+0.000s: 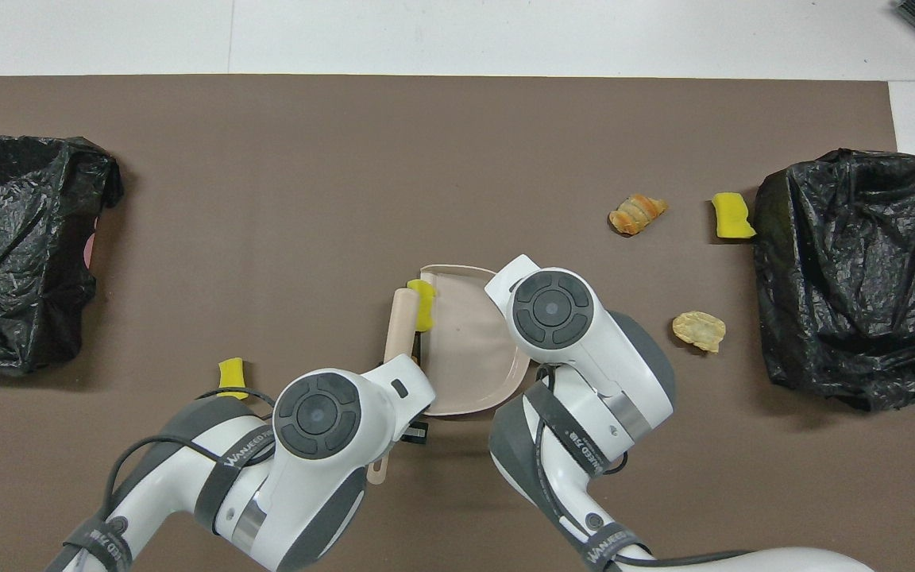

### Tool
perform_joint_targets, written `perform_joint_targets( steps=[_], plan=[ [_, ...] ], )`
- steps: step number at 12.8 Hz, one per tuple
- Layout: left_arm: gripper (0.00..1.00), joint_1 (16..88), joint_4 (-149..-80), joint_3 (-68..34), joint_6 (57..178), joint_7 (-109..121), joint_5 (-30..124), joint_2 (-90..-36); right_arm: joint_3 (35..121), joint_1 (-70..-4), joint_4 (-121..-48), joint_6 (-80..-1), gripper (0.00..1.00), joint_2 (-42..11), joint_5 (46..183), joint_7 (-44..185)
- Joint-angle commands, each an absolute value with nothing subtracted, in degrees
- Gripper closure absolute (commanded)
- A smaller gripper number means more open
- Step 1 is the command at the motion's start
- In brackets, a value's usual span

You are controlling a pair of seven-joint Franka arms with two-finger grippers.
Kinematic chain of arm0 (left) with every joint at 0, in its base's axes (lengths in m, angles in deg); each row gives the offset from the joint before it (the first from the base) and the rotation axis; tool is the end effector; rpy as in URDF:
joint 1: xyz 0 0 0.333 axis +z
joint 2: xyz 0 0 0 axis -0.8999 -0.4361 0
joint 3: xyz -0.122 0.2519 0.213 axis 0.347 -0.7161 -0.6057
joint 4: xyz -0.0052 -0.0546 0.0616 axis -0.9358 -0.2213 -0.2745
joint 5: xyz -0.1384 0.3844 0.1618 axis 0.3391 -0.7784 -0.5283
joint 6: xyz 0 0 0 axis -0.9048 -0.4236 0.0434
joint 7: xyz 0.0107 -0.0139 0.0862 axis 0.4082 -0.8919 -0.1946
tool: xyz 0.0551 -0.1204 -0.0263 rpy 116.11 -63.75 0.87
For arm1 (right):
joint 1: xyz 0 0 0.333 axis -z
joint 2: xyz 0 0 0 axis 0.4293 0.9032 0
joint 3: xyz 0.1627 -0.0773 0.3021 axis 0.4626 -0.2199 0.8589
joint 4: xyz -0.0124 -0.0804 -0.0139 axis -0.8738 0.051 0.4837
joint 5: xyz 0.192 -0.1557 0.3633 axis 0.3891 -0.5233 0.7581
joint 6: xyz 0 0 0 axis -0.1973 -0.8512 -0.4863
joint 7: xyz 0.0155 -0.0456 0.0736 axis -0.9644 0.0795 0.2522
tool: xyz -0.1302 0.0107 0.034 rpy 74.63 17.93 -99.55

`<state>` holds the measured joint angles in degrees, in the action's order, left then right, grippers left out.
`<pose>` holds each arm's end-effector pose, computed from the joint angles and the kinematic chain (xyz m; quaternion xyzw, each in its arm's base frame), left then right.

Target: Sweep and dump trash in bin

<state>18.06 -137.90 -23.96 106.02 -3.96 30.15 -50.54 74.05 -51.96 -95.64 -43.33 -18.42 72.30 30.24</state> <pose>0.3888 -0.3647 0.3339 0.9926 -0.1027 -0.0564 0.0325 0.5485 0.2966 0.3226 0.7377 0.6682 -0.0687 0.0680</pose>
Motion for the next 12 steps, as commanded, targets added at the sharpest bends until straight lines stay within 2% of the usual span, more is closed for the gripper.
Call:
perform_joint_targets(
  steps=[1,8,12],
  plan=[
    [1.00,13.71,-136.76,-24.66,106.66,-7.90,31.81,-50.09,74.57,-53.11,-95.73,-49.26,1.00,-14.90,72.22,35.32],
    [1.00,15.01,-133.41,-25.37,100.88,-20.64,31.20,-48.16,74.57,-52.05,-95.64,-47.33,1.00,-14.81,72.22,31.37],
    [1.00,20.98,-133.41,-25.45,94.81,-25.92,27.26,-48.15,74.48,-53.89,-95.20,-44.43,1.00,-15.34,70.46,32.15]
  ],
)
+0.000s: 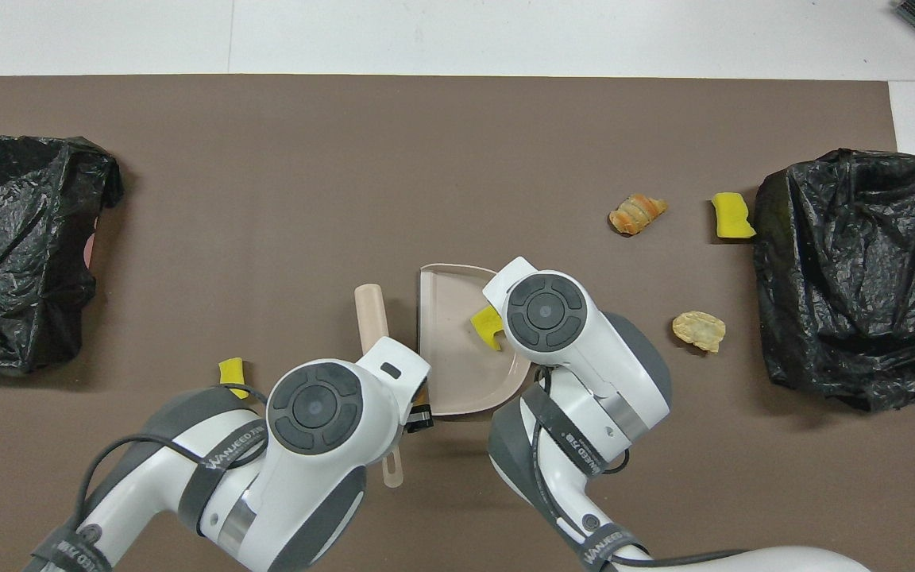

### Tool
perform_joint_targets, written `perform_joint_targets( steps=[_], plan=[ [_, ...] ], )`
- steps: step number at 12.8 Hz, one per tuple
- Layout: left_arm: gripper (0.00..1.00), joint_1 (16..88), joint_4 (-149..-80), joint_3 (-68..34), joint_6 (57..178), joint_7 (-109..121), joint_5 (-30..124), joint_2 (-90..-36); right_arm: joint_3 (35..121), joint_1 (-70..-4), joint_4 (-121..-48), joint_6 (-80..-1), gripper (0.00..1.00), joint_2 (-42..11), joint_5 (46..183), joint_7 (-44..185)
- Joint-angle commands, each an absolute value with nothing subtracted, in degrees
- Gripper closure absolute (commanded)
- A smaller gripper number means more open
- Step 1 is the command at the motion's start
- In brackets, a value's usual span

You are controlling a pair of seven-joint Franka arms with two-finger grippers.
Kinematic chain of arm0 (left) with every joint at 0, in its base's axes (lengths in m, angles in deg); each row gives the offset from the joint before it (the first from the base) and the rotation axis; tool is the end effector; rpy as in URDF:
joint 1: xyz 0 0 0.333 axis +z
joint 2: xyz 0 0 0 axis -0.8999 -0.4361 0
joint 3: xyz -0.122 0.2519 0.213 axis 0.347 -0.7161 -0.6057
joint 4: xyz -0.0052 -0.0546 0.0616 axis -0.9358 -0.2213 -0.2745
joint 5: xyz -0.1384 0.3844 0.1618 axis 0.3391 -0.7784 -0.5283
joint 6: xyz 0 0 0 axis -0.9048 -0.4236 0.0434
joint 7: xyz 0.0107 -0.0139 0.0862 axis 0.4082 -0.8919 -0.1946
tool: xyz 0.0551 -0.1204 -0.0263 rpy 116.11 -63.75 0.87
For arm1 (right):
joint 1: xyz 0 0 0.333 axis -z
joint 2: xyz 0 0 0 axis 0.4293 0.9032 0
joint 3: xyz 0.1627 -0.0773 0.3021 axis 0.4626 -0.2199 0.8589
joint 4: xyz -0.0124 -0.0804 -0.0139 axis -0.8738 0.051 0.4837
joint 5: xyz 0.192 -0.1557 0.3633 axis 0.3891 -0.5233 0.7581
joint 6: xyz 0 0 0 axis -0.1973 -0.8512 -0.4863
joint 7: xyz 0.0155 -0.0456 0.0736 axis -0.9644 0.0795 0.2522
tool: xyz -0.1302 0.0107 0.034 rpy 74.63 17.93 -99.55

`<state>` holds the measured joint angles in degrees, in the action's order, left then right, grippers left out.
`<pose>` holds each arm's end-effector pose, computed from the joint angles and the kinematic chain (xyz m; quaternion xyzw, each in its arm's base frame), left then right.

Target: Sweep and dump trash in bin

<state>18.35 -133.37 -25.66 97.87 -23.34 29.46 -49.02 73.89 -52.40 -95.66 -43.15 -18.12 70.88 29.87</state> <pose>0.4044 -0.3563 0.3744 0.9944 0.0724 -0.0755 0.0125 0.5476 0.2975 0.3192 0.7283 0.6768 -0.0746 0.0775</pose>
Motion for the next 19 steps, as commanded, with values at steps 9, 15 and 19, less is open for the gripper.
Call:
perform_joint_targets(
  steps=[9,15,19],
  plan=[
    [1.00,25.21,-138.76,-25.37,78.55,-36.91,16.53,-42.28,74.57,-56.53,-94.68,-41.18,1.00,-16.04,70.37,33.12],
    [1.00,29.33,-143.85,-25.28,75.54,-38.77,13.27,-38.41,74.74,-58.03,-95.03,-38.97,1.00,-16.83,71.43,38.74],
    [1.00,31.80,-150.55,-25.19,82.31,-34.23,13.36,-34.88,74.57,-56.71,-95.20,-35.81,1.00,-17.10,70.37,33.24]
  ],
)
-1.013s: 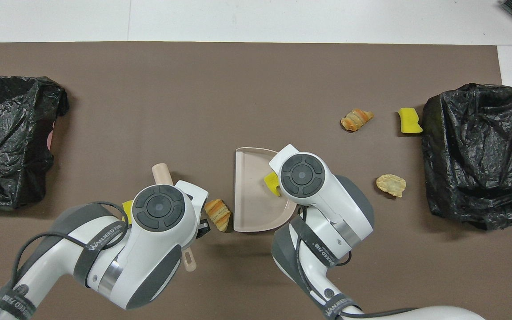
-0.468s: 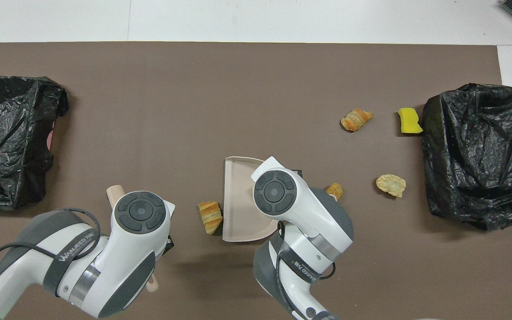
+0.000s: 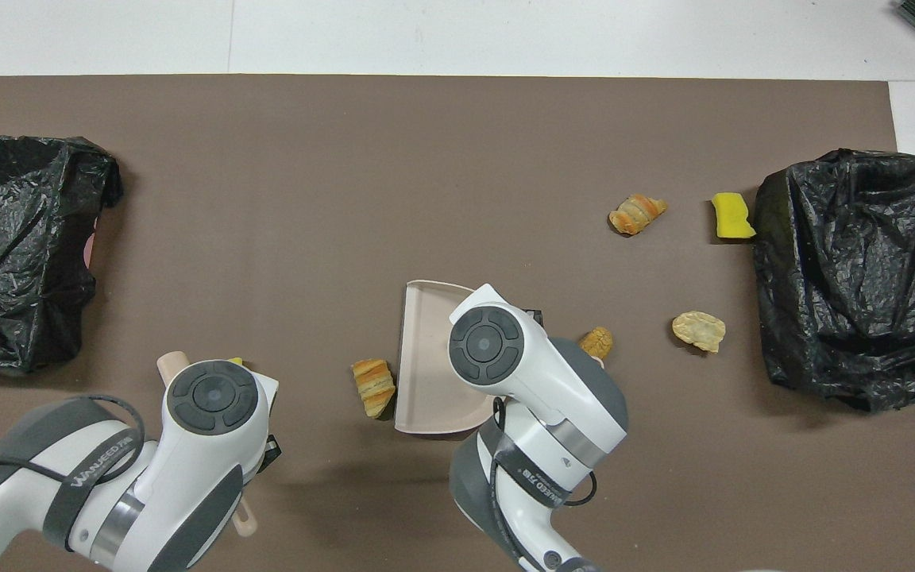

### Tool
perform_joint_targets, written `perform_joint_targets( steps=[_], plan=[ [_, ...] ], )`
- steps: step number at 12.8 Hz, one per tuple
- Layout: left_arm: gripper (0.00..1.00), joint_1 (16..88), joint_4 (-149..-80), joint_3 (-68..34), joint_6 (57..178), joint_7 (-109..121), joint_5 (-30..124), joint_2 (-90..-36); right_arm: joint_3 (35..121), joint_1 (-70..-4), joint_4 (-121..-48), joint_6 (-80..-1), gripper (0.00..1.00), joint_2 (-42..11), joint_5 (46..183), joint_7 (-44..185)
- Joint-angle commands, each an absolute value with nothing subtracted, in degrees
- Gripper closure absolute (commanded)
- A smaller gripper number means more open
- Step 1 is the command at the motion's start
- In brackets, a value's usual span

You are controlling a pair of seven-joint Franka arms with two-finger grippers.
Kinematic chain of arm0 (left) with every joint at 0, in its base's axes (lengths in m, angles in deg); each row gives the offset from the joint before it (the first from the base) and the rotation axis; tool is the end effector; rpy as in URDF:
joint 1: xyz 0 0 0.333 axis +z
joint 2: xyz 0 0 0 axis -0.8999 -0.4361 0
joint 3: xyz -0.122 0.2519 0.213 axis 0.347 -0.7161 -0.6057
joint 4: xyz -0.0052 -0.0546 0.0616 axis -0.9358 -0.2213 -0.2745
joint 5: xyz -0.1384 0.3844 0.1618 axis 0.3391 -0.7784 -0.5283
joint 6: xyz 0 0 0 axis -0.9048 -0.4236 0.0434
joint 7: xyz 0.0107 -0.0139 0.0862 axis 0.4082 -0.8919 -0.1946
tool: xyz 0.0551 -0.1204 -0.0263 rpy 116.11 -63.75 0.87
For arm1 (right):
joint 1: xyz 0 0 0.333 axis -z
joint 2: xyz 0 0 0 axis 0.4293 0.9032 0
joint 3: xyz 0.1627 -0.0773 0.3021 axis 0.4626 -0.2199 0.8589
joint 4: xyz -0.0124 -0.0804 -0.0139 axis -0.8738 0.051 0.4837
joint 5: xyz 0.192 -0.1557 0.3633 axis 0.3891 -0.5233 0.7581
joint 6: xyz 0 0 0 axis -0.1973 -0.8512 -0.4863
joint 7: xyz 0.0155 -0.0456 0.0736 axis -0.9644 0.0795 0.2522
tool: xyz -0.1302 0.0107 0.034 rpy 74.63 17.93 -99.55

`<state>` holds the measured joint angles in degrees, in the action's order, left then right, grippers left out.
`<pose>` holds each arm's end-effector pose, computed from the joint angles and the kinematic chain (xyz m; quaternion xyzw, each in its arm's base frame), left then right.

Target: Sweep and dump trash in bin

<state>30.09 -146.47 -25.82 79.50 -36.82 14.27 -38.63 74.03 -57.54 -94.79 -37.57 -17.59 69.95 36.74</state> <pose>0.3666 -0.1819 0.3425 -0.9470 -0.2202 0.1329 0.1924 0.5132 0.3378 0.3147 0.7343 0.6632 -0.1116 0.0920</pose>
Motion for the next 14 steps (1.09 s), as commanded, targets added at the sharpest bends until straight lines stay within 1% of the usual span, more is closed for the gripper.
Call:
perform_joint_targets(
  steps=[1,5,8,11,14],
  plan=[
    [1.00,31.98,-150.55,-25.19,82.92,-30.37,13.53,-34.97,74.57,-56.62,-95.20,-36.07,1.00,-17.10,69.85,31.90],
    [1.00,32.07,-150.29,-25.28,91.96,-16.21,17.73,-36.90,74.66,-55.57,-95.11,-37.12,1.00,-16.66,69.58,31.28],
    [1.00,30.93,-149.85,-24.93,98.55,-10.91,22.22,-40.23,74.57,-55.66,-94.85,-37.13,1.00,-16.57,69.15,28.47],
    [1.00,26.98,-149.33,-24.93,102.08,-8.36,26.52,-41.38,74.66,-55.74,-94.06,-32.83,1.00,-16.75,65.11,27.94],
    [1.00,23.02,-148.28,-24.93,104.55,-7.75,31.53,-42.17,74.66,-56.18,-94.15,-31.94,1.00,-17.01,63.70,26.09]
  ],
)
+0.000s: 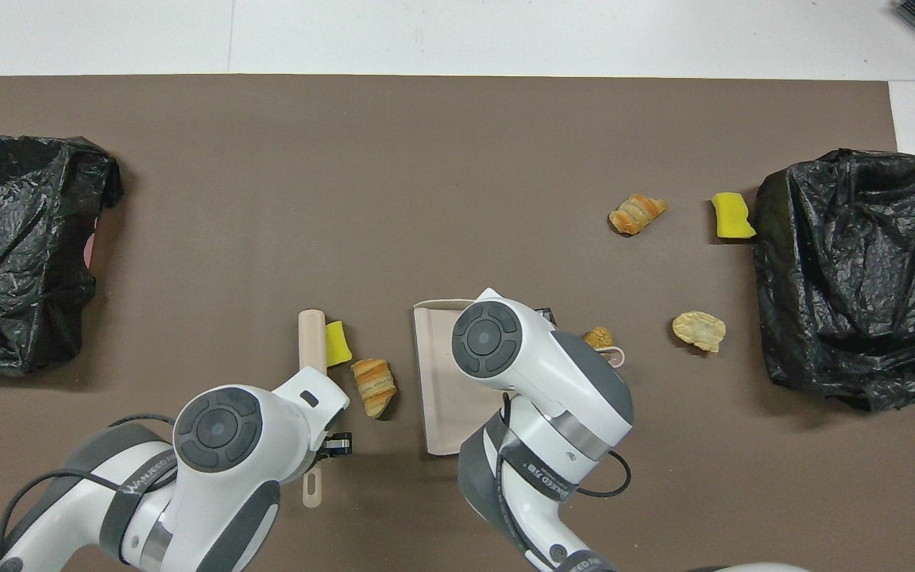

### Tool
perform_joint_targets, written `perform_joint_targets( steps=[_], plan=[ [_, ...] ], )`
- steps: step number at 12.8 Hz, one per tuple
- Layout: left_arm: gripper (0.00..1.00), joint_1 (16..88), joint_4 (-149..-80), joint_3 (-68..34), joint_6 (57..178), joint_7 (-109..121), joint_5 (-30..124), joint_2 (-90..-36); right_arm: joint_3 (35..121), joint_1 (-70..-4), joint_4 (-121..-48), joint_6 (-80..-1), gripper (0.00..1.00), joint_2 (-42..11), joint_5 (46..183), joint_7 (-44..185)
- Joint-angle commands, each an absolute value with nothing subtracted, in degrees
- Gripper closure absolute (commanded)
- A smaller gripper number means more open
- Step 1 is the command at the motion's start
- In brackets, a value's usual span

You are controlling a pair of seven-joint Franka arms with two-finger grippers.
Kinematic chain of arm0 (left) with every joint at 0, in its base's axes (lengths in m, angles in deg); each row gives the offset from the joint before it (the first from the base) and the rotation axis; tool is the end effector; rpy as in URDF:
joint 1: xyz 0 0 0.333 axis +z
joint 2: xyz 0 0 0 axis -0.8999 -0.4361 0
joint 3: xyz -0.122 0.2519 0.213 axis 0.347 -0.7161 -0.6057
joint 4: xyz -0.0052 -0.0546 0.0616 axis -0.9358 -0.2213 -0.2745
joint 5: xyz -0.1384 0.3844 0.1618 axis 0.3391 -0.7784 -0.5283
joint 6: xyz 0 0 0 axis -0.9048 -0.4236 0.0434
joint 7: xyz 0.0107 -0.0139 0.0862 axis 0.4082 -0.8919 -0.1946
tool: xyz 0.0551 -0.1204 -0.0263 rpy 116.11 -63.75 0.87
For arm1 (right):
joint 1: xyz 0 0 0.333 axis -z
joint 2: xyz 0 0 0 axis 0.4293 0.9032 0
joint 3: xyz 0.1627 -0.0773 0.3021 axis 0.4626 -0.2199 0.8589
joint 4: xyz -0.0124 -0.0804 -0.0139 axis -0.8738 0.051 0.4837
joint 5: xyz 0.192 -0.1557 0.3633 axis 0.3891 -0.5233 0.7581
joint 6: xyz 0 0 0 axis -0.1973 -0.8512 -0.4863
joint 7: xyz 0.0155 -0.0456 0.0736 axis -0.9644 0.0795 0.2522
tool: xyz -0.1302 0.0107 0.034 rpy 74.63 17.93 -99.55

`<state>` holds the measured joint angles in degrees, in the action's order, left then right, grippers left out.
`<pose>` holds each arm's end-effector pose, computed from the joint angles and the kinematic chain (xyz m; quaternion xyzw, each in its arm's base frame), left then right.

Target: Sweep and dump trash in bin

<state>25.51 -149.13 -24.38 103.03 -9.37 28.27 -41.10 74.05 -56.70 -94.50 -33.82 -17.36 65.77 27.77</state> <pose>0.3707 -0.2639 0.3221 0.9961 0.0010 -0.0877 0.0056 0.5171 0.3192 0.3128 0.6693 0.7182 -0.1543 0.1110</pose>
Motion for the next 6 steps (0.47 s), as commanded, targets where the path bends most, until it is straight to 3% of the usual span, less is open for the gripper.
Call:
perform_joint_targets(
  steps=[1,6],
  plan=[
    [1.00,21.79,-147.75,-24.84,104.72,-6.87,34.33,-42.44,74.66,-56.88,-94.06,-31.50,1.00,-16.75,63.61,26.35],
    [1.00,13.97,-144.42,-24.58,108.24,-6.51,40.60,-44.01,74.74,-57.41,-93.80,-33.07,1.00,-16.04,63.78,26.79]
  ],
)
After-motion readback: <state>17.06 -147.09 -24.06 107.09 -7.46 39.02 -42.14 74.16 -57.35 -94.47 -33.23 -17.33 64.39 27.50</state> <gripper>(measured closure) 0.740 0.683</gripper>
